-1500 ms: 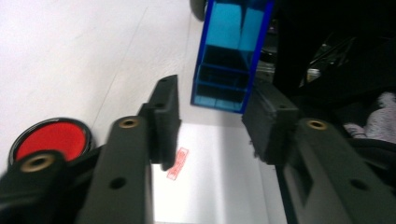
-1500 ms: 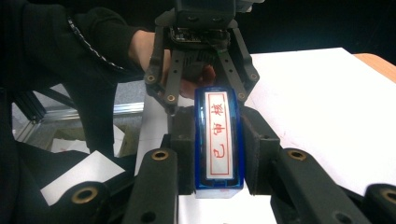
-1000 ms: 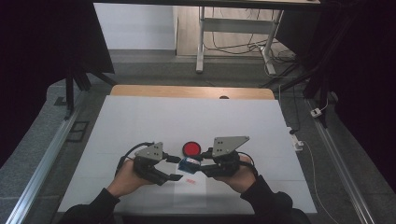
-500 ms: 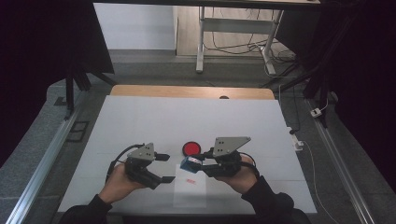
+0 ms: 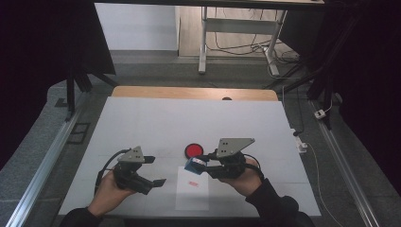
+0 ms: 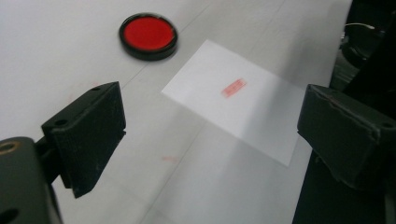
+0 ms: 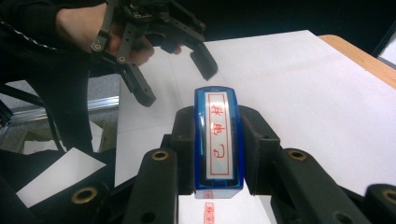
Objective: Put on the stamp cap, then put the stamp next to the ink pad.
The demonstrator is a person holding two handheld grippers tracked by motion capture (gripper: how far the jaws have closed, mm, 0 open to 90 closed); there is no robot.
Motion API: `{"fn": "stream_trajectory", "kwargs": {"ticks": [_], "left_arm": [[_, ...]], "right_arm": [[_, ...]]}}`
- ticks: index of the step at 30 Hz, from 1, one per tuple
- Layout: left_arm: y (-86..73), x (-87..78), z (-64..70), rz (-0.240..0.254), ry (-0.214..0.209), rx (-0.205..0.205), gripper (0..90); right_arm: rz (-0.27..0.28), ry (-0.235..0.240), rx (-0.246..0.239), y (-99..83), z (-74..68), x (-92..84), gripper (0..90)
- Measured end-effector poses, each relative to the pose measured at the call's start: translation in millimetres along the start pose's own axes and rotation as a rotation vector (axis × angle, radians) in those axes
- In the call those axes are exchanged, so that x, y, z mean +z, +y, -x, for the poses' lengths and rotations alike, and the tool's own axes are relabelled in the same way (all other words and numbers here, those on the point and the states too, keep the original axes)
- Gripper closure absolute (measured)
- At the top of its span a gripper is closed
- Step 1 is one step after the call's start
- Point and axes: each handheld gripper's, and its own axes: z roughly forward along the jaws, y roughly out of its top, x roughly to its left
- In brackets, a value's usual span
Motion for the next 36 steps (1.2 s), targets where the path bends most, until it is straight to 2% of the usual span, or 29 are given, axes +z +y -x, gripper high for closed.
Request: {"fn": "stream_trajectory", "kwargs": {"ticks": [2, 6, 10, 17, 29, 36], "left_arm": [[-6.4, -6.6, -2.3, 0.013, 0.000, -0.042, 6.6], [-12.0, -12.3, -2.6, 0.015, 0.040, -0.060, 5.1], [-18.7, -18.0, -1.2, 0.003, 0.083, -0.062, 3.7], [-27.8, -23.7, 2.9, -0.031, 0.127, -0.053, 2.3], [-36.6, -31.3, 3.9, -0.019, 0.152, -0.062, 0.1], [-40.9, -35.8, 3.7, -0.028, 0.159, -0.096, 0.2]], "right_arm": [[-0.007, -0.006, 0.001, -0.2, 0.4, 0.0, 70.1], [-0.015, -0.018, 0.005, -0.6, 1.2, 0.0, 70.1], [-0.026, -0.025, 0.011, -1.1, 2.2, -0.5, 70.1], [-0.034, -0.042, 0.017, -3.1, 4.9, -0.5, 70.1], [-0.060, -0.093, 0.032, -6.9, 11.2, -3.4, 70.0], [-0.075, -0.122, 0.049, -11.1, 15.4, -5.2, 70.0]]}}
